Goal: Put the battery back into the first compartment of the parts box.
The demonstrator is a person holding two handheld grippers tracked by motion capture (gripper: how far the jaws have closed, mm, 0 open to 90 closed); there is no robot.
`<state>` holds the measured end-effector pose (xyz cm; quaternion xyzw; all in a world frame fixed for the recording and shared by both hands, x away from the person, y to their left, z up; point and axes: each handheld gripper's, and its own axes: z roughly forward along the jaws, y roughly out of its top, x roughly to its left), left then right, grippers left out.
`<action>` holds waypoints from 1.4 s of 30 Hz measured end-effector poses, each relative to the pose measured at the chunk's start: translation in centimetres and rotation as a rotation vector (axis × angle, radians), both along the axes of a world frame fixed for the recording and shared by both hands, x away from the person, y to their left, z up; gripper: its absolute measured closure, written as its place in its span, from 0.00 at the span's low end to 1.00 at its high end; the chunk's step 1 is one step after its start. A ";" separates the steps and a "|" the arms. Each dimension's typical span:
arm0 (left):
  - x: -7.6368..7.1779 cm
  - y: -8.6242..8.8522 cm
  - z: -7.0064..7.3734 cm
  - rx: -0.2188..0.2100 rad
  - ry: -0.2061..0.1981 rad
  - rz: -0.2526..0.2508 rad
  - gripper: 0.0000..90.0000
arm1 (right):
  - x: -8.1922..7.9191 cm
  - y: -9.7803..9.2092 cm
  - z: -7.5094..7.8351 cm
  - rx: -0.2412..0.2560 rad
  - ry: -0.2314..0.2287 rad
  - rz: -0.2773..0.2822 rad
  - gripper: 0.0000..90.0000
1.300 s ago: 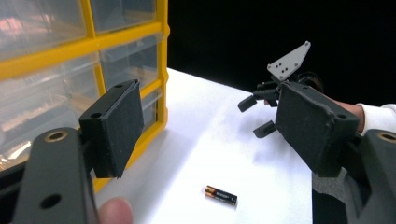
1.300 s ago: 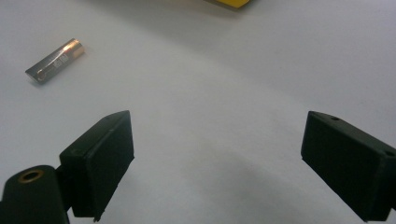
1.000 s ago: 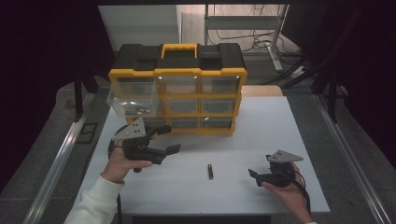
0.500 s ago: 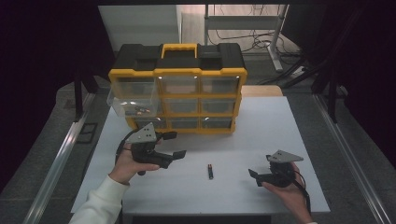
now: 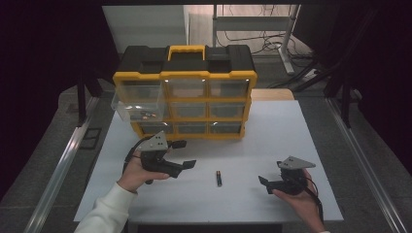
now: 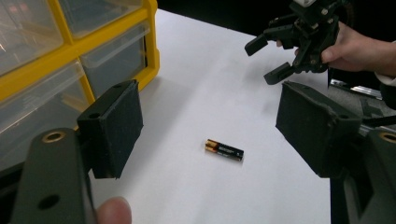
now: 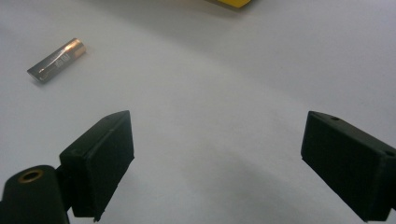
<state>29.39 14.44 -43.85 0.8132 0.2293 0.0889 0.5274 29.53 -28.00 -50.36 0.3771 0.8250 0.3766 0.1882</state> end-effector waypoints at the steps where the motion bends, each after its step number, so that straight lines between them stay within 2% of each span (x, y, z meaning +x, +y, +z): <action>1: 0.0 -0.1 -0.1 0.000 0.003 -0.001 0.26 | 0.0 0.0 0.0 -0.001 -0.001 0.000 0.11; 10: 0.3 -0.5 -0.9 0.031 0.019 -0.007 0.26 | 0.0 0.0 0.0 -0.001 0.000 0.001 0.11; 16: 0.4 -0.6 -1.3 0.037 0.028 -0.010 0.26 | 0.0 0.0 0.0 -0.002 0.001 0.002 0.11; 25: 0.7 -0.9 -1.9 0.073 0.033 -0.010 0.26 | 0.0 0.0 0.0 -0.002 0.001 0.003 0.11; 42: 0.8 -1.7 -2.4 0.098 0.039 -0.025 0.25 | 0.0 0.1 0.0 -0.002 0.003 0.003 0.11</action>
